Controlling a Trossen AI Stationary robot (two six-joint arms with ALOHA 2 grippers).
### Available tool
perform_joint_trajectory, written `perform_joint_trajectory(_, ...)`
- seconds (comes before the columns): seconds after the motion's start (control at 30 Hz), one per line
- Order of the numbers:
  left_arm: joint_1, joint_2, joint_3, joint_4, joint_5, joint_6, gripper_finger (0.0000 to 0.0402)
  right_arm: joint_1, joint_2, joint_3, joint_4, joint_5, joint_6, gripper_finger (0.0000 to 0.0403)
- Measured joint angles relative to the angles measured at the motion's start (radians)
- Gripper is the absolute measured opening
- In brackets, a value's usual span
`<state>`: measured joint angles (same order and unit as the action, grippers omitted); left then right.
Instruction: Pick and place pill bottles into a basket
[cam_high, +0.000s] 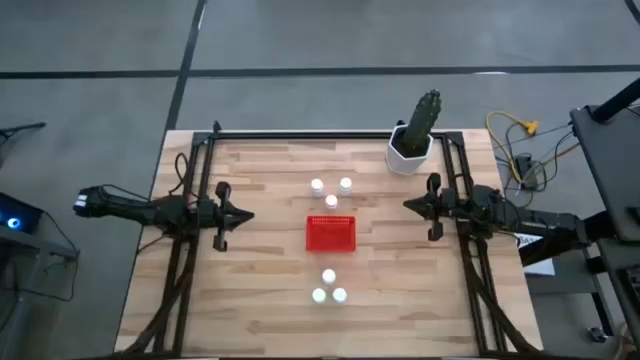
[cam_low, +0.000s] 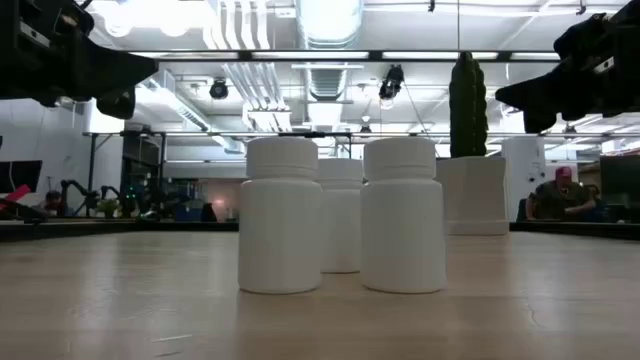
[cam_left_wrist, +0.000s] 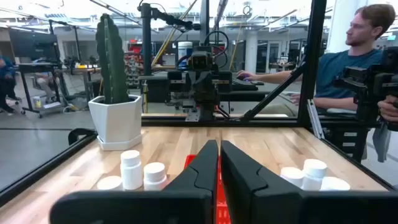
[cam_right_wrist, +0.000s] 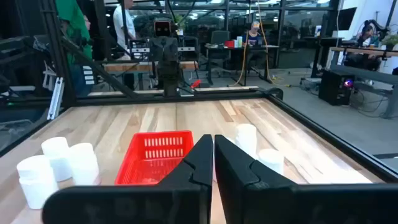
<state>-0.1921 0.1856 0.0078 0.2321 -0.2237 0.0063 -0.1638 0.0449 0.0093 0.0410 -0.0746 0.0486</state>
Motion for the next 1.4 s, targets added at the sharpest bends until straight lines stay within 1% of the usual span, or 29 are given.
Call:
perform_joint_trajectory(0.8,0.0,0.002,0.0,0.0,0.0,0.0,0.0,0.0,-0.001,0.0,0.0,-0.001,0.007,0.0009)
perform_joint_trajectory(0.93,0.0,0.002,0.0,0.0,0.0,0.0,0.0,0.0,0.0,0.0,0.004,0.0,-0.027,0.0009)
perform_joint_trajectory(1.1,0.0,-0.001,0.0,0.001,0.0,0.0,0.0,0.0,0.0,0.0,0.115,0.045,-0.026,0.0009)
perform_joint_trajectory(1.3,-0.001,0.001,0.0,0.001,0.0,0.0,0.0,0.0,0.0,0.0,0.323,0.049,-0.026,0.0009)
perform_joint_trajectory(1.4,-0.001,0.002,0.0,0.0,0.0,0.0,0.0,0.0,0.0,0.0,0.362,0.05,-0.026,0.0009)
